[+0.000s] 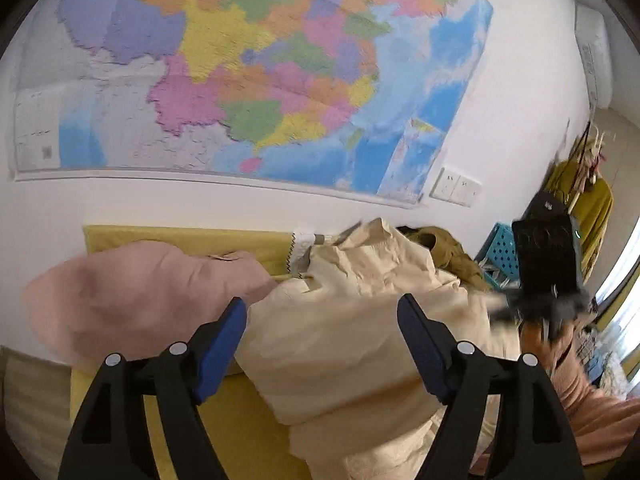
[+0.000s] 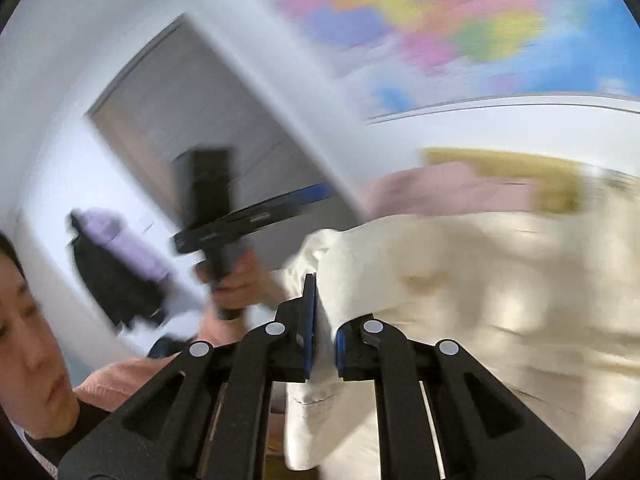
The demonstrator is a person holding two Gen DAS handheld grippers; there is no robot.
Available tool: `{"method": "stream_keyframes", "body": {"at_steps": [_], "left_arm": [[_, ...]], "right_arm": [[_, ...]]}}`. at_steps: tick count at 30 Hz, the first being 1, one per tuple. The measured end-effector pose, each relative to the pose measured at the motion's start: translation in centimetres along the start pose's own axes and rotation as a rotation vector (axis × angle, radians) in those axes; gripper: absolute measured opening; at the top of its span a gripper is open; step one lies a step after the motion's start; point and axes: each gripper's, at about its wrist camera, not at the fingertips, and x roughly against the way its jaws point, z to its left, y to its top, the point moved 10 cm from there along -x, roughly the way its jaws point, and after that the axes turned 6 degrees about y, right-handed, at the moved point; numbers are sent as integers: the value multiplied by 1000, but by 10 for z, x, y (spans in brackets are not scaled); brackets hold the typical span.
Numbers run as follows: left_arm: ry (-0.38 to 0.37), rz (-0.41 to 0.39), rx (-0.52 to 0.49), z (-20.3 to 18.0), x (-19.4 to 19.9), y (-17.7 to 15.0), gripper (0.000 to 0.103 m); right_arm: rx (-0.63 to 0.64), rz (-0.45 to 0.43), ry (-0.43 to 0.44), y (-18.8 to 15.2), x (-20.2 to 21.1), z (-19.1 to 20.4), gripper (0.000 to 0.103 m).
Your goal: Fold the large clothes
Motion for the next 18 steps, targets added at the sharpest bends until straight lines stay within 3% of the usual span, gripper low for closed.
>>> {"method": "stream_keyframes", "body": {"at_steps": [4,6,7,8,10,11,14,18], "left_arm": [[82,112,-91,-12,-48,-37,75],[113,174,-142,-20,-73,-61,75],[116,195,-159,-20,-81,-70,75],[133,231,-186,-23,-94,-84,75],[161,288,-222,-25,-113,-106,75],[187,311,-248,-26,-122,-116,75],[211,322,-267,-26,-132,-119,75],[170,294,-220,-25,-137,-103,75]], "right_arm": [[-191,-39,-221,-22,70,-95,20],[-296,11,-363,-52,91,-147,42],[-342,15,-422,-63,102,-166,74],[-393,24,-488,-77,112,-184,83],[-409,-16,-471,-87,125,-192,84],[-387,-56,-433,-89,131,-186,90],[-297,-108,-350,-91,133,-164,98],[-241,-24,-486,-110,106,-174,98]]}}
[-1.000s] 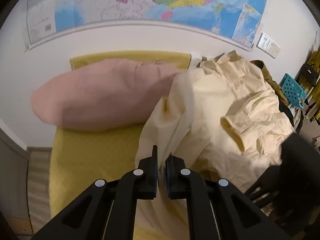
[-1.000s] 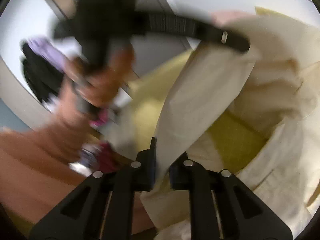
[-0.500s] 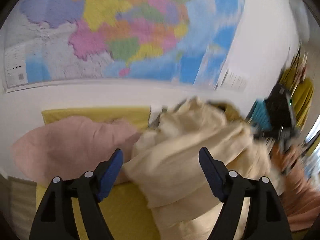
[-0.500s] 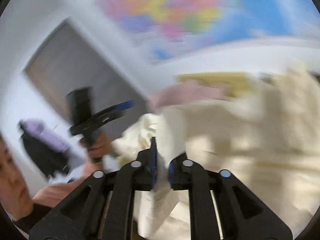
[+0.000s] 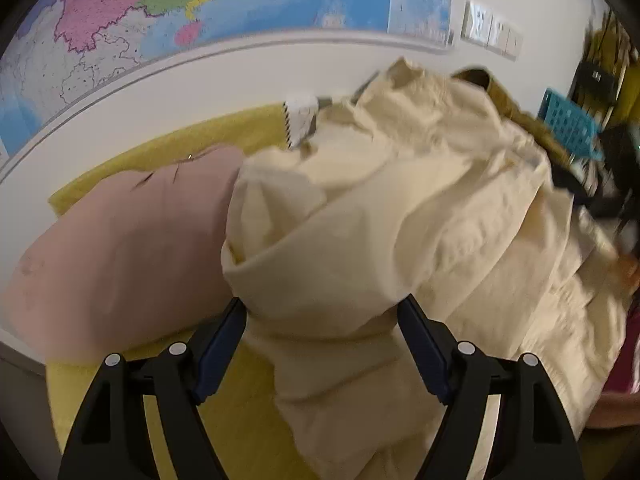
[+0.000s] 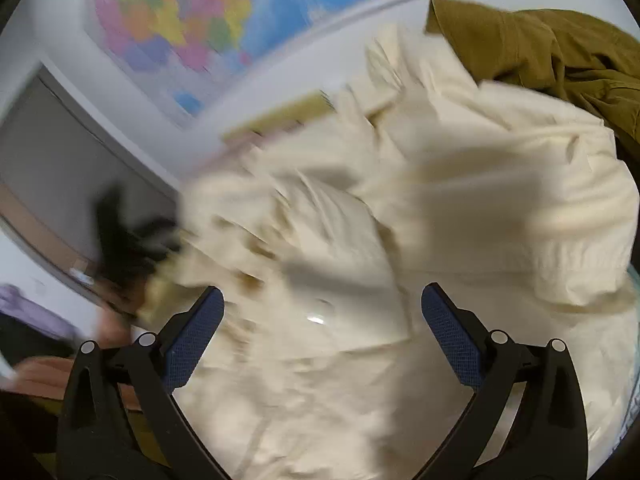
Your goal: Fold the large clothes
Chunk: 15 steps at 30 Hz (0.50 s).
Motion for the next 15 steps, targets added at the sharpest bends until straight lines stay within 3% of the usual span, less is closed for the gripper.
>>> {"method": "stream_keyframes", "body": {"at_steps": [1,2,3,4,5,6,7,10,12,14,15], "left_arm": [[-18,-5,13,0,0,4,76],[-34,-5,29,0,0,6,76],[-46,-3,39,0,0,7,77],[-47,-1,43,-1,0,7,77],[-40,0,43,-2,0,4,77],[-39,1,44,-3,2,2,79],[-47,1,45,-5,3,-1,80],[-70,-5,42,-13,6,-7,81],[-73,-7,29,-18,4,-13,83],[-97,7,26,-25,-1,-19,83],[-108,21,28,-28,-6,-24,83]], "right_arm": [[10,15,-9,-4,-7,0,98],[8,24,-21,-8,-15,-1,88],[3,40,-26,-10,-26,-3,75],[9,55,-13,-11,-30,-5,51],[18,53,-2,-10,-27,-8,37],[40,30,7,-3,-18,-5,30],[61,3,23,4,-3,-1,25],[78,-93,2,28,52,-1,22],[67,-121,-94,39,77,-18,22],[10,-89,-220,37,93,-56,15],[-39,-29,-324,29,92,-83,15]]}}
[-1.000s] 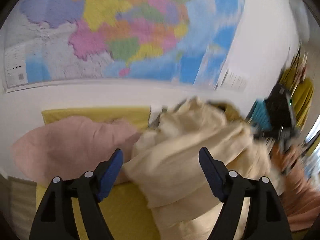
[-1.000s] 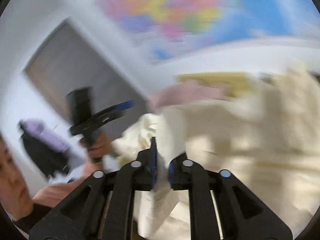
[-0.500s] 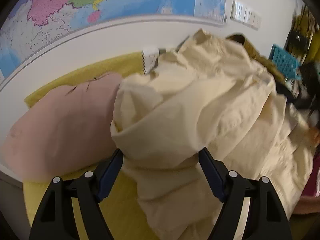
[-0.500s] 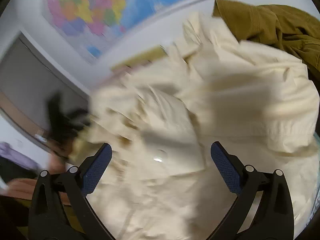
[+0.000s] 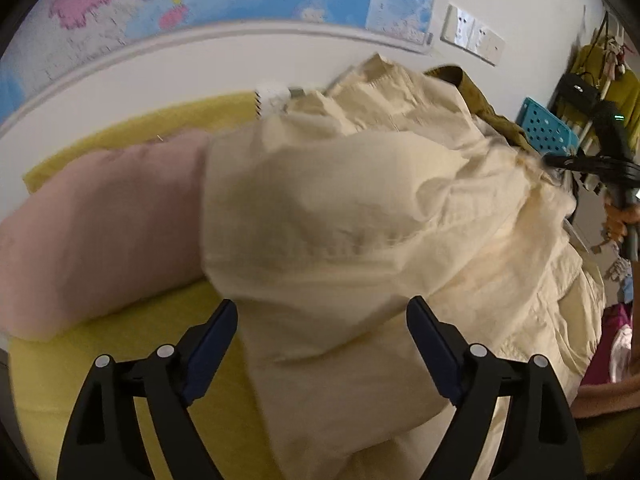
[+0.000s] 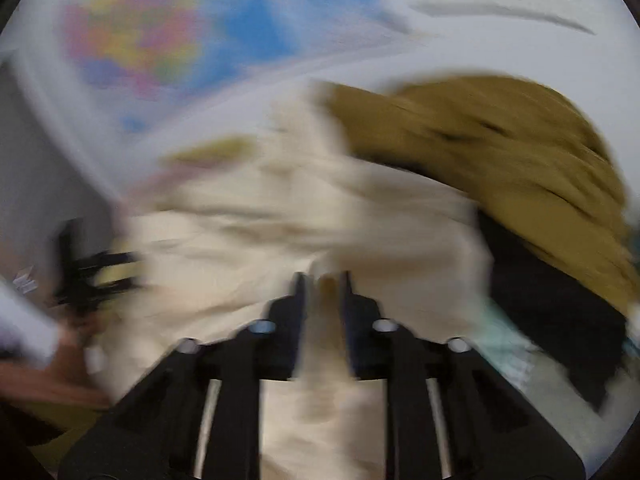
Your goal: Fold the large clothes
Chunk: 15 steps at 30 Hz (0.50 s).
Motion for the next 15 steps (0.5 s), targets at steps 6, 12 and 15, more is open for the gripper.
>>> {"method": "stream_keyframes", "body": {"at_steps": [6,12,15], "left_arm": [[-32,32,36,-2,-16,-17,83],[-66,6,74,-2,-14,-22,83],[-73,6,88,-3,-16,-24,83]], "right_arm": [[68,0,-25,13,-1,31,74],[306,-4,335,55,-34,191,79],[336,92,445,69,-86,246,86]]}}
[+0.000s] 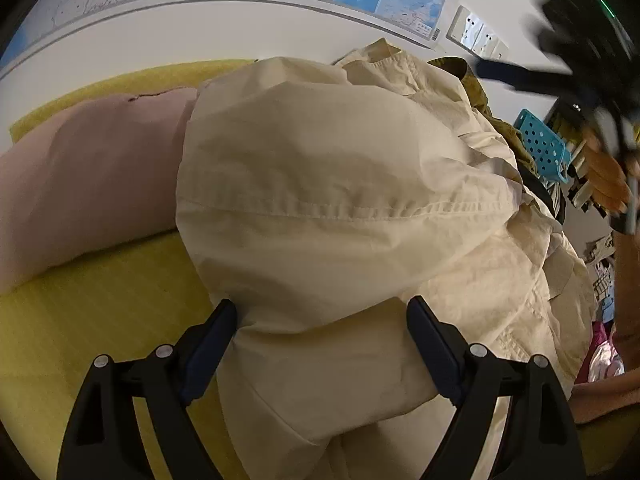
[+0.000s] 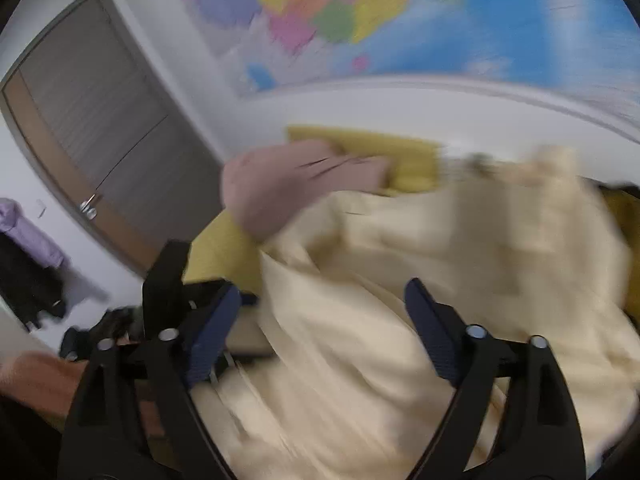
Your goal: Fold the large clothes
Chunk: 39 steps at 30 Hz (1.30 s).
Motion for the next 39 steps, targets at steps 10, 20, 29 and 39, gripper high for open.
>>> {"method": "stream_keyframes", "body": {"at_steps": [10,20,29,39], "left_arm": [[-5,-7,2,8,-1,-11,84],[18,28,-39,8,3,-12,86],[-37,-184,-60,25,66,31,87],[50,31,-201,-21,-33,54,87]], "right_arm": [[44,213,67,36,-124,7,3],[16,106,-112,47,-135,-44,67],[-44,-102,-314,-38,64,-111,86],[-249,-6,-439,-176,110,-174,74]]}}
